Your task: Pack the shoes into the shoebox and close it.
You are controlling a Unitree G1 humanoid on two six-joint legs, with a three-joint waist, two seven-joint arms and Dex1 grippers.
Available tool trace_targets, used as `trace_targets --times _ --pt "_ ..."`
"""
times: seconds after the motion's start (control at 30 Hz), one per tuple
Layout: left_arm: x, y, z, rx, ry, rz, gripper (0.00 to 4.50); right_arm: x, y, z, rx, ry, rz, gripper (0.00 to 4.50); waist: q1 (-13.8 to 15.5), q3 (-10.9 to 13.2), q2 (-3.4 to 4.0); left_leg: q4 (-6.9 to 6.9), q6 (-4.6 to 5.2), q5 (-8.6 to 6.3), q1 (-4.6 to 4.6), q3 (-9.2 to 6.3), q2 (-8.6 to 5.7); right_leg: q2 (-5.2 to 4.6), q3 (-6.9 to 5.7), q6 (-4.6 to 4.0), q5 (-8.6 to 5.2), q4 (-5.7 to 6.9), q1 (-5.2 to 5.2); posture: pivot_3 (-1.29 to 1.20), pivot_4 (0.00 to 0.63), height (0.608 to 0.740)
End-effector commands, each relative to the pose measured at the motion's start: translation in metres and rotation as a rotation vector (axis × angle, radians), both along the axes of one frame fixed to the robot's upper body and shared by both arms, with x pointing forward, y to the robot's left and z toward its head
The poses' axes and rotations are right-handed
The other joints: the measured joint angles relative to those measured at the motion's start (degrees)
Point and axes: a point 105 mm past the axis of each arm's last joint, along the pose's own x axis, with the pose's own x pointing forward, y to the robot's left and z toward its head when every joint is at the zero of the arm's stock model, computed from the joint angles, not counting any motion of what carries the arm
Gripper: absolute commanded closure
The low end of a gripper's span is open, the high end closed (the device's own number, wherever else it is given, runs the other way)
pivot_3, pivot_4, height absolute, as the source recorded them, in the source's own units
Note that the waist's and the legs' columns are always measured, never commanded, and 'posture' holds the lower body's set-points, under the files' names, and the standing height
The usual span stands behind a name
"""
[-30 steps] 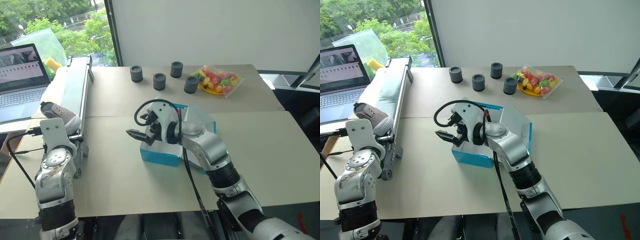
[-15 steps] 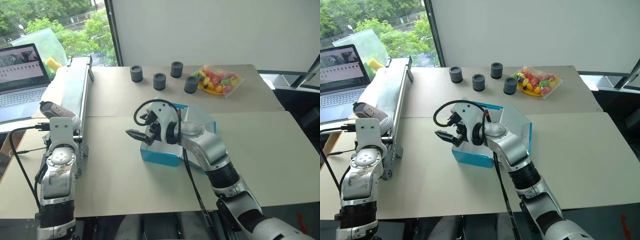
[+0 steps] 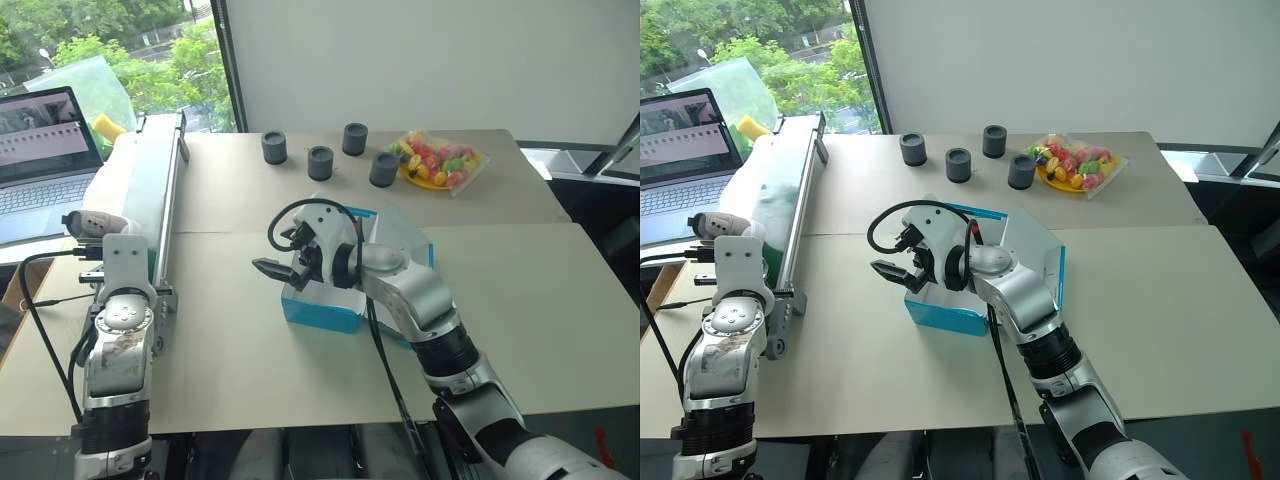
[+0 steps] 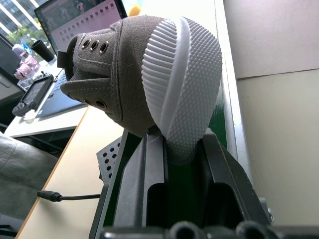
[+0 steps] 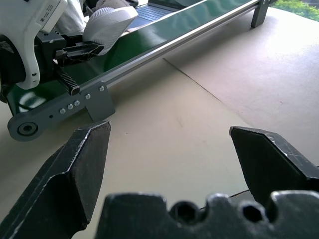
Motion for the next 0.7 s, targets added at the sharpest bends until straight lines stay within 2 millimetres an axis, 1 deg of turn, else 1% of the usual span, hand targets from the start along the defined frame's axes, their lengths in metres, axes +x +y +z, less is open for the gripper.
trace_targets --times 0.03,0.1,0.13,0.17,0.2,0.23,0.27,0.3,0.33,0.37,0.4,0.47,0.53,0.6,0.7 --pt "-0.007 0.006 0.044 0.185 -0.168 0.047 4.29 -0.004 0.001 0.013 0.033 -0.035 0.016 0.0 0.01 0.0 0.0 0.0 0.0 0.0 -0.01 0.0 0.0 0.0 0.0 0.0 0.0 0.0 -0.01 0.0 0.15 0.74" --pt "-0.013 -0.001 0.074 0.393 -0.259 0.054 4.29 -0.004 0.002 0.017 0.052 -0.025 0.019 0.0 -0.09 0.0 0.0 0.0 0.0 0.0 -0.05 0.0 0.0 0.0 0.0 0.0 0.0 -0.01 -0.06 0.0 0.15 0.74" --pt "-0.014 -0.008 0.083 0.48 -0.283 0.035 4.29 -0.004 0.002 0.022 0.083 -0.005 0.023 0.0 -0.12 0.0 -0.01 0.0 0.0 0.0 -0.09 0.0 0.01 0.0 0.0 0.0 0.0 0.0 -0.11 0.0 0.15 0.74" --pt "-0.015 -0.021 0.088 0.569 -0.29 -0.021 4.29 -0.003 0.001 0.03 0.137 0.04 0.032 0.0 -0.08 0.0 0.0 -0.01 0.0 0.0 -0.15 0.0 0.01 0.0 0.01 -0.01 0.0 0.02 -0.19 0.0 0.15 0.74" --pt "-0.016 -0.034 0.089 0.63 -0.293 -0.088 4.29 -0.001 -0.002 0.039 0.192 0.091 0.041 0.0 -0.09 0.0 0.0 -0.01 0.0 0.0 -0.18 -0.01 0.0 0.0 0.02 -0.01 0.0 0.04 -0.25 0.0 0.15 0.74" --pt "-0.017 -0.048 0.087 0.665 -0.288 -0.16 4.29 0.001 -0.005 0.047 0.237 0.144 0.046 0.0 -0.08 0.0 0.01 -0.02 0.0 0.0 -0.24 0.01 0.02 -0.02 0.04 -0.01 0.01 0.04 -0.31 0.0 0.15 0.74" --pt "-0.018 -0.065 0.079 0.687 -0.265 -0.259 4.29 0.006 -0.009 0.053 0.278 0.217 0.044 0.0 -0.04 0.01 0.02 -0.04 0.0 0.0 -0.27 0.01 0.02 -0.07 0.08 -0.01 0.01 0.08 -0.36 0.0 0.15 0.74" --pt "-0.024 -0.091 0.067 0.688 -0.243 -0.414 4.29 0.014 -0.015 0.062 0.343 0.329 0.047 0.0 -0.05 0.01 0.02 -0.04 0.0 0.0 -0.27 0.03 0.02 -0.12 0.11 -0.01 0.01 0.08 -0.37 0.0 0.15 0.74" --pt "-0.03 -0.109 0.059 0.684 -0.227 -0.52 4.29 0.018 -0.019 0.069 0.387 0.408 0.061 0.0 -0.12 0.01 0.04 -0.05 0.0 0.0 -0.26 0.04 0.02 -0.14 0.1 -0.01 0.01 0.06 -0.36 0.0 0.15 0.74" --pt "-0.041 -0.129 0.047 0.649 -0.187 -0.651 4.29 0.025 -0.025 0.077 0.444 0.533 0.081 0.0 -0.03 0.01 0.04 -0.08 0.0 0.0 -0.24 0.07 0.03 -0.19 0.12 -0.02 0.01 0.06 -0.36 0.0 0.15 0.74" --pt "-0.049 -0.14 0.041 0.623 -0.162 -0.729 4.29 0.028 -0.028 0.083 0.481 0.614 0.104 0.0 -0.11 0.02 0.04 -0.1 0.0 0.0 -0.25 0.08 0.02 -0.22 0.11 -0.02 0.01 0.04 -0.35 0.0 0.15 0.74" --pt "-0.06 -0.152 0.034 0.596 -0.13 -0.817 4.29 0.03 -0.031 0.092 0.519 0.724 0.147 0.0 -0.04 0.02 0.04 -0.25 0.0 -0.01 -0.29 0.12 0.06 -0.24 0.09 -0.05 0.01 -0.09 -0.42 0.0 0.15 0.74" --pt "-0.066 -0.155 0.035 0.592 -0.119 -0.858 4.29 0.029 -0.031 0.096 0.535 0.802 0.186 0.0 -0.09 0.02 0.05 -0.34 0.0 -0.01 -0.44 0.12 0.12 -0.21 0.04 -0.18 -0.06 -0.07 -0.62 0.0 0.15 0.74" --pt "-0.073 -0.159 0.038 0.608 -0.115 -0.908 4.29 0.027 -0.028 0.091 0.495 0.844 0.19 0.0 -0.33 0.03 0.06 -0.36 0.02 0.01 -0.62 0.16 0.16 -0.15 0.05 -0.23 -0.09 0.05 -0.8 0.0 0.15 0.74" --pt "-0.077 -0.162 0.041 0.654 -0.118 -0.939 4.29 0.028 -0.027 0.082 0.461 0.87 0.173 0.0 -0.59 0.05 0.11 -0.36 0.03 0.01 -0.66 0.35 0.24 -0.07 0.15 -0.23 -0.09 0.06 -0.84 0.0 0.15 0.74"
